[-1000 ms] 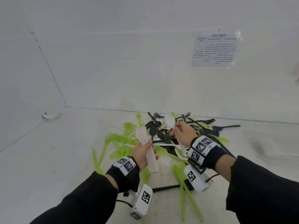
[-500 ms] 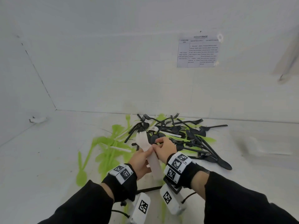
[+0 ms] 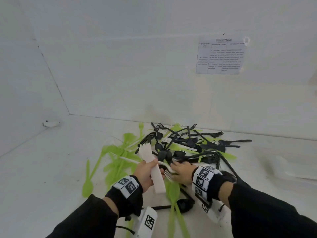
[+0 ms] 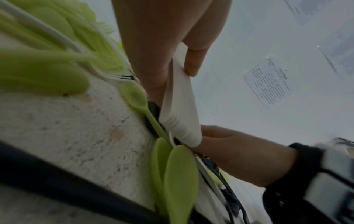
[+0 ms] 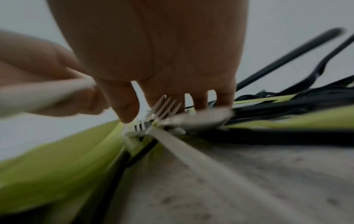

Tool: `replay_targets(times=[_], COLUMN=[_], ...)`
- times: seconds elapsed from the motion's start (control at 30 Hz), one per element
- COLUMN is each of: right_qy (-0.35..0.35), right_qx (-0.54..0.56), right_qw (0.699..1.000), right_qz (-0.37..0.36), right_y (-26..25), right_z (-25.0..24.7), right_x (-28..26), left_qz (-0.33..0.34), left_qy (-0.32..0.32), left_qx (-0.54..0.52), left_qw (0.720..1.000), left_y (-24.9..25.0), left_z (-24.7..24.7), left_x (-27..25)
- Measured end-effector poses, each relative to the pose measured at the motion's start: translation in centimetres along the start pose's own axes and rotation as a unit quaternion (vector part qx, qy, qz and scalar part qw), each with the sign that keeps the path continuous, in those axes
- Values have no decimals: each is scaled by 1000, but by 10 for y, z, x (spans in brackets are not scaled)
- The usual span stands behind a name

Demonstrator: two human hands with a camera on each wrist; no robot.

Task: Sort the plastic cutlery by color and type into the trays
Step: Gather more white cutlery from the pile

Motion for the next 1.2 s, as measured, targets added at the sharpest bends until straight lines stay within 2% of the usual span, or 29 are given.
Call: replay_targets(times=[0.1,0.17,0.23,0.27,0.37,0.47,0.53,0.7,0.8,0.87,0.93,1.0,1.07,1.2], right_qy=[7,76,136,128,36,101,146,64,89,148,194,121,40,28], right_qx=[92,151,102,61,-3,39,22,-10,-35,-49,-34,-43,-57,36], right_qw=[995,985,985,988,995,987,981,994,993,985,980,990,994,997], right_qz=[-37,-13,39,60,97,119,126,91,74,67,13,-66,-87,-66], right_y=[-7,4,24,33,51,54,57,47,29,15,-6,-29,-39,-33], right_z=[0,-18,-34,-35,-25,-41,-49,-34,-37,-40,-38,-20,1,8], right_x=[5,6,9,12,20,22,29,48,34,18,-2,-16,-23,-25], left_qz=[3,7,7,6,5,6,3,13,23,33,40,42,40,44], left_qy=[-1,-3,-6,-8,-9,-3,1,4,10,13,15,14,8,4], left_qx=[-12,-9,-7,-7,-5,-8,-11,-17,-22,-28,-32,-31,-36,-34], left_qw=[1000,1000,1000,1000,1000,1000,1000,1000,999,999,999,999,999,998], left_y=[2,3,5,7,12,16,18,26,34,37,39,37,35,34], left_z=[1,1,2,1,-3,-10,-13,-20,-26,-29,-29,-27,-24,-22], left_x=[6,10,12,12,15,19,20,21,24,26,26,25,22,15])
Point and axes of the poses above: each hand's wrist, its own x-axis towards the middle knuckle, its own z-axis out of the palm, y = z × x, the point moved 6 cm from there along x, towards the middle knuckle, and after that the axes turned 1 degree about z, right-handed, at the moved point
